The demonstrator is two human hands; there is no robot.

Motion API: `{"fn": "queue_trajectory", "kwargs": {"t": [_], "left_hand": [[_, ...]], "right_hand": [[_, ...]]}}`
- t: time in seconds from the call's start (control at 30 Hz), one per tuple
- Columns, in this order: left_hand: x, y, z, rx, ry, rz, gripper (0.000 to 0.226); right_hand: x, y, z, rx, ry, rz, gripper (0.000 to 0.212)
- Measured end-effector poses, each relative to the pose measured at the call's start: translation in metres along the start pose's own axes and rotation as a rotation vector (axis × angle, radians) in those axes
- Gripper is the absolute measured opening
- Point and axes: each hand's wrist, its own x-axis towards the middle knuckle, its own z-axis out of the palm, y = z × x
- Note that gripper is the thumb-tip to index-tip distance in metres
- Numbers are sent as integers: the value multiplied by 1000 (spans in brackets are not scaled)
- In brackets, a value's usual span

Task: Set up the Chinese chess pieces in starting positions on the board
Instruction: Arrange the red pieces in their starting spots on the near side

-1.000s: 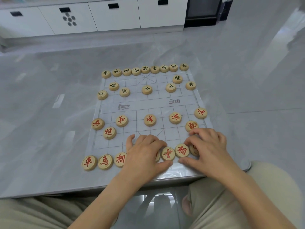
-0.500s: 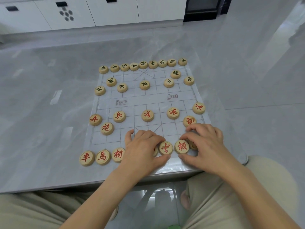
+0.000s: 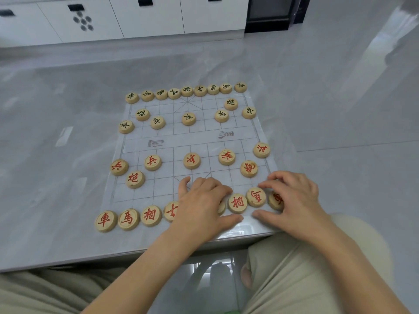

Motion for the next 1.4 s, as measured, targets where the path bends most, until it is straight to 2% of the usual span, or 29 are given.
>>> {"fn": "queue_trajectory", "kwargs": {"t": [0.3,0.43,0.63,0.8,0.97,1.13,1.3,1.4], "left_hand": [[1,2,2,-30,44,-19,40],[1,3,2,-10,24,-13,43],[2,5,0,-1,13,-21,42],[2,4,0,-17,14,-15,46],[3,2,1,-21,5,-14,47],[3,2,2,-29,3,-18,45],[2,2,1,-24,-7,-21,46],[2,2,1,-37,2,-18,45]], "right_hand": [[0,4,4,26,19,-15,58],[4,-2,5,-37,12,-21,69],[3,2,6,7,36,-11,51],[5,-2,4,-83,19,9,64],[4,2,4,-8,5,-11,51],[3,1,2,-61,3,7,65],[4,2,3,-21,8,-16,53],[3,2,1,-30,-23,-27,61]]}}
